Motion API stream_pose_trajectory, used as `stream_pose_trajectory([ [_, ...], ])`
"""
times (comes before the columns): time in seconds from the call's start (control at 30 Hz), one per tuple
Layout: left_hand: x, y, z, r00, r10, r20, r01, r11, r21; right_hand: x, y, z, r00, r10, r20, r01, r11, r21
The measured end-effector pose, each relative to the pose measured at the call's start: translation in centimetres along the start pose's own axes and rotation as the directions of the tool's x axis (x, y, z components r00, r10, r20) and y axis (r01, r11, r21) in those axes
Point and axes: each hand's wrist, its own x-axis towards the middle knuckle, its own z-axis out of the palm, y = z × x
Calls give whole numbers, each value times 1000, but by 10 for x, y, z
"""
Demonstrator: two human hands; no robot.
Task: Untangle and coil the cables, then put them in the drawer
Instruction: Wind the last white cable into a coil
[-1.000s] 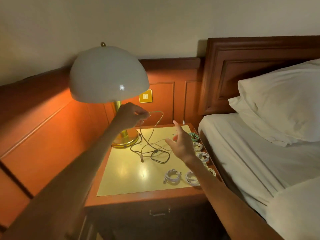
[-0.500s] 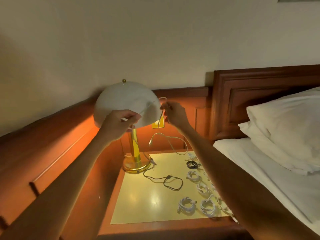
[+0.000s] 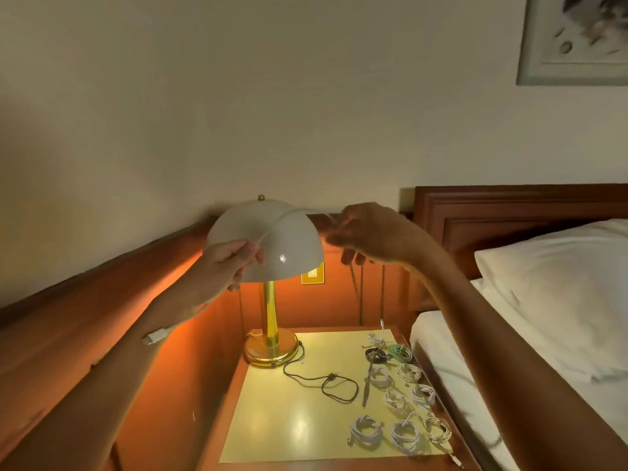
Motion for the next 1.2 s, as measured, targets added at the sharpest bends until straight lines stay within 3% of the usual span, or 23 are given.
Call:
stream_pose_trajectory([
  [0.1, -19, 20, 15, 991, 55, 120, -55, 998, -3, -36, 5, 14, 995, -74, -73, 75, 997, 20],
  [0.27, -36, 39, 46, 972, 118, 204, -119, 993, -9, -56, 12, 49, 980, -59, 191, 3, 960, 279],
  [0.33, -38, 37, 56, 975, 108, 195, -107, 994, -15, -58, 15, 56, 978, -53, 202, -48, 884, 465],
  [0.43, -43, 25, 58, 978, -25, 205, 38, 998, -59, -54, 17, 53, 995, 54, 86, -97, 755, 648],
  [0.5, -51, 13, 56, 933, -137, 332, 207, 961, -185, -47, 20, 49, 994, 102, 32, -96, 727, 680],
  [0.57, -59, 3, 54, 867, -163, 471, 340, 885, -318, -45, 22, 49, 992, 124, 21, -108, 756, 646],
  [0.67, -67, -5, 47, 803, -202, 561, 424, 855, -299, -45, 27, 51, 983, 185, 1, -148, 786, 600],
  [0.9, -60, -6, 27, 823, -276, 496, 417, 887, -199, -39, 12, 36, 992, 127, 26, -124, 870, 478],
  [0.93, -60, -6, 25, 833, -284, 476, 388, 912, -135, -39, 11, 31, 993, 118, -12, -104, 911, 400],
  [1.0, -59, -5, 26, 884, -250, 394, 275, 961, -8, -39, 11, 30, 984, 13, -178, -17, 1000, -20],
  [1.03, -59, -5, 29, 915, -208, 346, 215, 976, 17, -40, 12, 34, 972, -71, -224, 12, 967, -253],
  [1.07, -59, -3, 32, 938, -165, 306, 170, 985, 11, -39, 13, 42, 972, -136, -192, 56, 926, -373],
  [1.13, -57, 1, 40, 961, -91, 262, 99, 995, -20, -38, 12, 60, 993, -118, 21, 120, 956, -267],
  [1.2, -55, 4, 45, 966, -39, 256, 43, 999, -10, -39, 9, 73, 973, -106, 203, 96, 994, 60],
])
